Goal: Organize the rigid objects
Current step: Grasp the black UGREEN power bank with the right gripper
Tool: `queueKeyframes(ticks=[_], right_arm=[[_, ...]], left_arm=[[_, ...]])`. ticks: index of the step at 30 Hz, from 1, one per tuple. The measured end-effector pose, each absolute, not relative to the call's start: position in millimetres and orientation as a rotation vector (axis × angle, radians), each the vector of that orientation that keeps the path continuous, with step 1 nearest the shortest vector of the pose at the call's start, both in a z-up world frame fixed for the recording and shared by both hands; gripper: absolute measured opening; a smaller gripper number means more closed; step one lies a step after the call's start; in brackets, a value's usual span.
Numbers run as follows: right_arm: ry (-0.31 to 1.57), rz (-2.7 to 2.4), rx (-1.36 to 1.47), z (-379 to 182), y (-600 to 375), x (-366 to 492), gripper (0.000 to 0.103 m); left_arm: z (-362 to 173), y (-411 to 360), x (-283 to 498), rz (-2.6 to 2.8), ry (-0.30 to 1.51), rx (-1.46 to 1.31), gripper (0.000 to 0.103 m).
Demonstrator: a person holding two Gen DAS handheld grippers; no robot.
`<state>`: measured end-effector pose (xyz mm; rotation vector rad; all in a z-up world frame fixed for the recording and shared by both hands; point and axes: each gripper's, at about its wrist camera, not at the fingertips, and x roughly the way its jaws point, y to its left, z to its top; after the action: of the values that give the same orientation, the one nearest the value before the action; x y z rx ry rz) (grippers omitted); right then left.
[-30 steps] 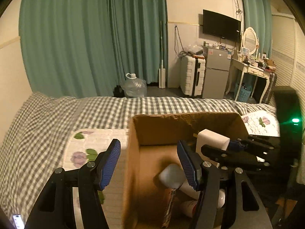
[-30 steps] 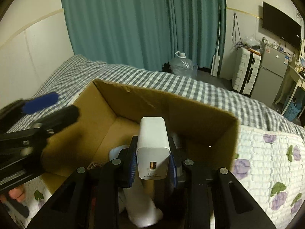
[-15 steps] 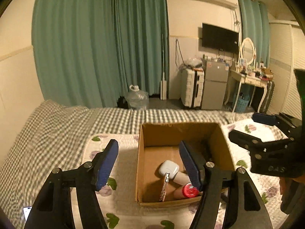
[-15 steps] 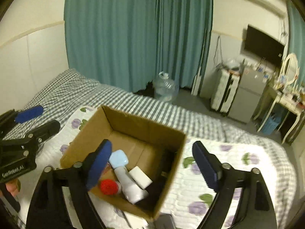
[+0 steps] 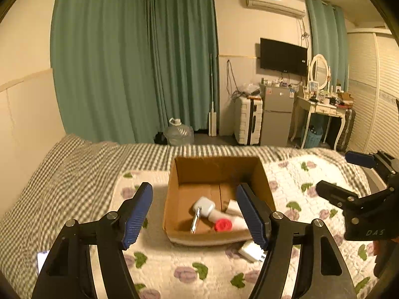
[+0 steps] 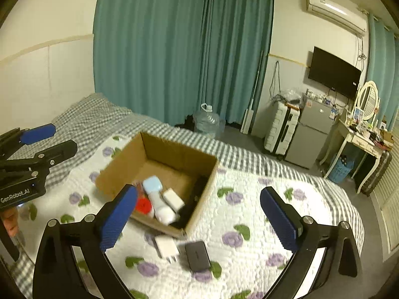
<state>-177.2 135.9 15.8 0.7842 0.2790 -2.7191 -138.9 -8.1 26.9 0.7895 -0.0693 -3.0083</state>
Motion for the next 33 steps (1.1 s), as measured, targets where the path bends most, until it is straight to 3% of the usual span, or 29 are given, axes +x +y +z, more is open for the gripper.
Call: queueKeyframes(ticks=[13, 19, 22, 25, 26, 33], right_arm=[[0.232, -2.584, 1.168, -131.9, 166.6, -214.6, 0.099], [0.256, -2.507, 1.255, -162.3, 157.2, -234.6, 0.097], [0.271, -2.465, 1.291, -173.8, 151.6, -244.2, 0.084], [0.269, -2.404, 1.347, -189.0, 146.4, -253.4, 0.06], [0.268, -2.386, 1.35, -190.7, 144.9, -253.8, 0.047], [0.263, -2.473, 1.276, -173.2, 156.3, -239.9, 0.043]], left_arm=[[-91.6, 31.1, -161.4, -2.904, -0.044, 1.153, 0.073], [-129.1, 39.1, -173.6, -2.858, -0.039, 1.24, 0.073], [-142.8, 42.7, -183.3, -2.84, -0.061, 1.272, 0.073], [-153.8, 44.1, -190.2, -2.827, -0.063, 1.301, 0.073], [-156.2, 44.0, -191.2, -2.825, -0.06, 1.307, 0.073], [-158.5, 55.1, -196.2, -2.849, -0.069, 1.344, 0.073]])
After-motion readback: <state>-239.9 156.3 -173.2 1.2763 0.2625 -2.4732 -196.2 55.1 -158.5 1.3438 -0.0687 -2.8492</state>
